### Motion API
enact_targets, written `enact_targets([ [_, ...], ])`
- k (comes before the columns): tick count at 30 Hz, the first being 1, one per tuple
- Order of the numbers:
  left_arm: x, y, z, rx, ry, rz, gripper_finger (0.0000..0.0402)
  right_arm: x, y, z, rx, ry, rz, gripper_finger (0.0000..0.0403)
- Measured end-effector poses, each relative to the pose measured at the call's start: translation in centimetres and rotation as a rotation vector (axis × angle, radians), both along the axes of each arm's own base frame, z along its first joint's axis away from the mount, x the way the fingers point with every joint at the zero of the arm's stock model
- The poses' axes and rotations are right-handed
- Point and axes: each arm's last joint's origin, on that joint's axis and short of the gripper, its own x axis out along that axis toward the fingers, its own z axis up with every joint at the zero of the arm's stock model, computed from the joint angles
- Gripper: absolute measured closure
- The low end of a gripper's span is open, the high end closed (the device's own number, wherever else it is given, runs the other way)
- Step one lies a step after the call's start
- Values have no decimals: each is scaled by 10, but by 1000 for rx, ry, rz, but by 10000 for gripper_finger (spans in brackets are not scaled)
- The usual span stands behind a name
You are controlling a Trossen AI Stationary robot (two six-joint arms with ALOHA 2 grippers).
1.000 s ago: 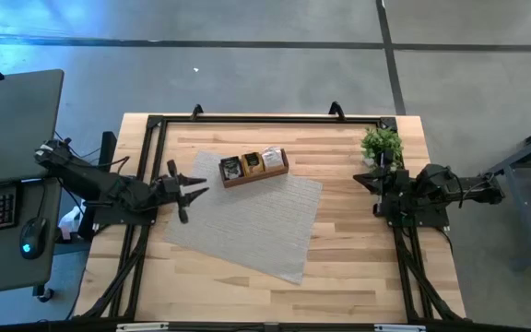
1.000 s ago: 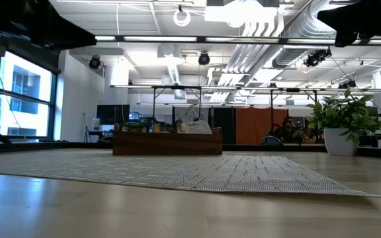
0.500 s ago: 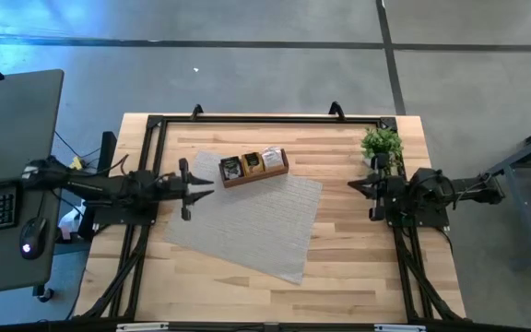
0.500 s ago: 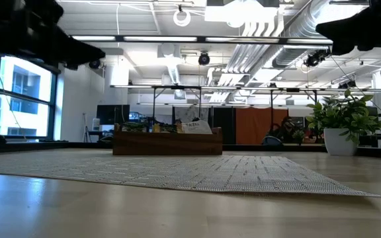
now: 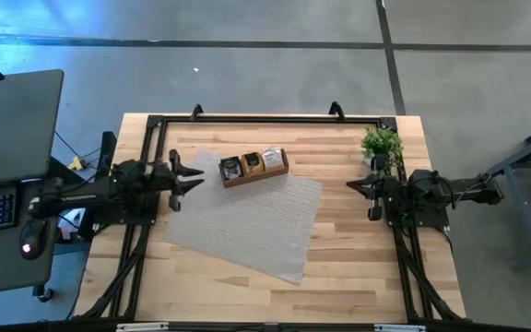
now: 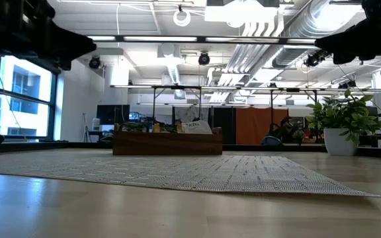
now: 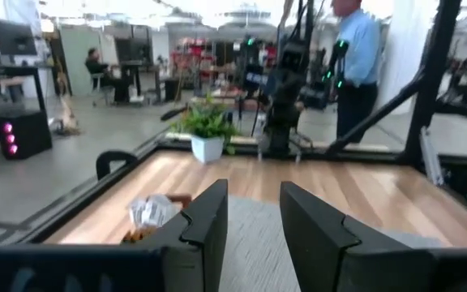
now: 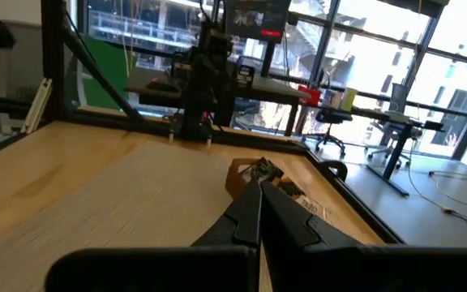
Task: Pick & Place Tea
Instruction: Return to Home Position
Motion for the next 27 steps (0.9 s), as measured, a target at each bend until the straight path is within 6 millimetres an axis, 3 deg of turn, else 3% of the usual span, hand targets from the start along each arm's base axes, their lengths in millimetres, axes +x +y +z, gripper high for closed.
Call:
enact_targets([
  [4, -11, -3, -1, 6, -20, -32, 289, 0, 0, 0, 6, 2, -6, 402],
  [16, -9, -4, -3, 81, 19, -91, 289, 4, 0, -13, -19, 10, -32, 402],
  [21, -3, -4, -20, 75, -22, -96, 289, 4, 0, -14, -18, 13, -27, 402],
  [27, -4, -2, -17, 73, -42, -52, 289, 5, 0, -15, -18, 17, -26, 402],
])
